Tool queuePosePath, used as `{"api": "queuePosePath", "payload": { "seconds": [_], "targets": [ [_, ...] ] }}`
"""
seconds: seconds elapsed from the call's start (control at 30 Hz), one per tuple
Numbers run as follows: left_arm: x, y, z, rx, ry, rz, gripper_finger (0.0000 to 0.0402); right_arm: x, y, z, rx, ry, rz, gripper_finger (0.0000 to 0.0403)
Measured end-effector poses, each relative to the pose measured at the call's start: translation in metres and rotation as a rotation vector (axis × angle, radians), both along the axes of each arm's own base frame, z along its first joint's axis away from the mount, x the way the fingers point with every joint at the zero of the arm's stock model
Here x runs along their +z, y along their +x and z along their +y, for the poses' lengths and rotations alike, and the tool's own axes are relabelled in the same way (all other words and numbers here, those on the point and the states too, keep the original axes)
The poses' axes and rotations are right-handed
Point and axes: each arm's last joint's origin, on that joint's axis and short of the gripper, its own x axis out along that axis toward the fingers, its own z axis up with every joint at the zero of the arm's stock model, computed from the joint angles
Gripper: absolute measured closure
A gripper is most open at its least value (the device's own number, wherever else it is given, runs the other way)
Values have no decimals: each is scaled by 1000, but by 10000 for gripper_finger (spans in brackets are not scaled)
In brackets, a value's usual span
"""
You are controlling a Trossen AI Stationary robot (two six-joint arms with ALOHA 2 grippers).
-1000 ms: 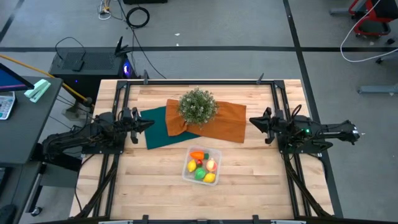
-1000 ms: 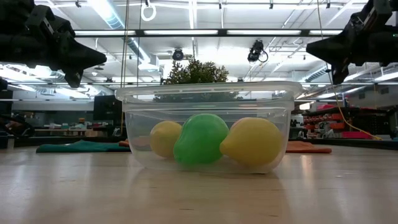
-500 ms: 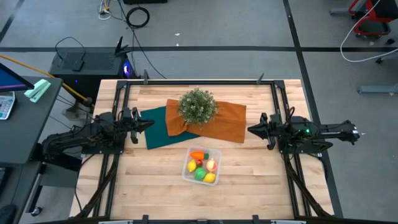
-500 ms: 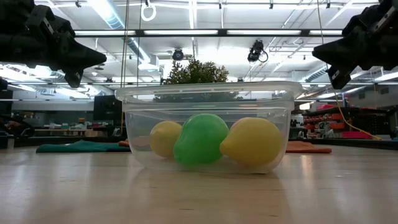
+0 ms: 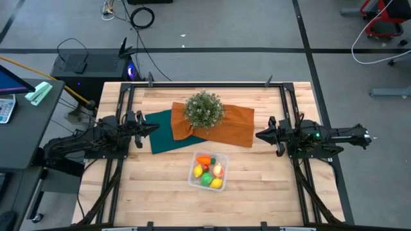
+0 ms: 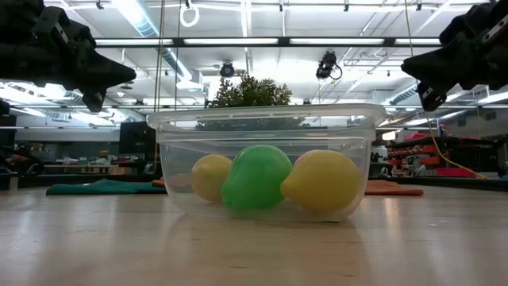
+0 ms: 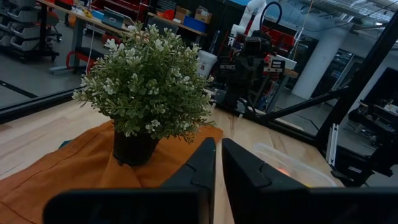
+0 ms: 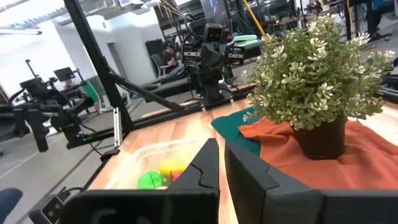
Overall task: Pick and placing Produce into tupperware
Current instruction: Return to Home Position
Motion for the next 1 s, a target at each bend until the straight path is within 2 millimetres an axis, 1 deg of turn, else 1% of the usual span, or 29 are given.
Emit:
{"api": "queuePosePath", "payload": {
  "seconds": [0.3,0.43,0.57,0.77,1.0],
  "targets": [
    [0,0,0,0,0,0,379,-3,2,0,3,-111,29,403],
    [0,0,0,0,0,0,374,-4,4,1,16,-195,73,403],
    [0,0,0,0,0,0,367,-4,5,1,19,-240,102,403],
    [0,0,0,0,0,0,363,-4,5,0,17,-251,105,403],
    [0,0,0,0,0,0,373,-3,5,0,16,-235,104,403]
  ]
}}
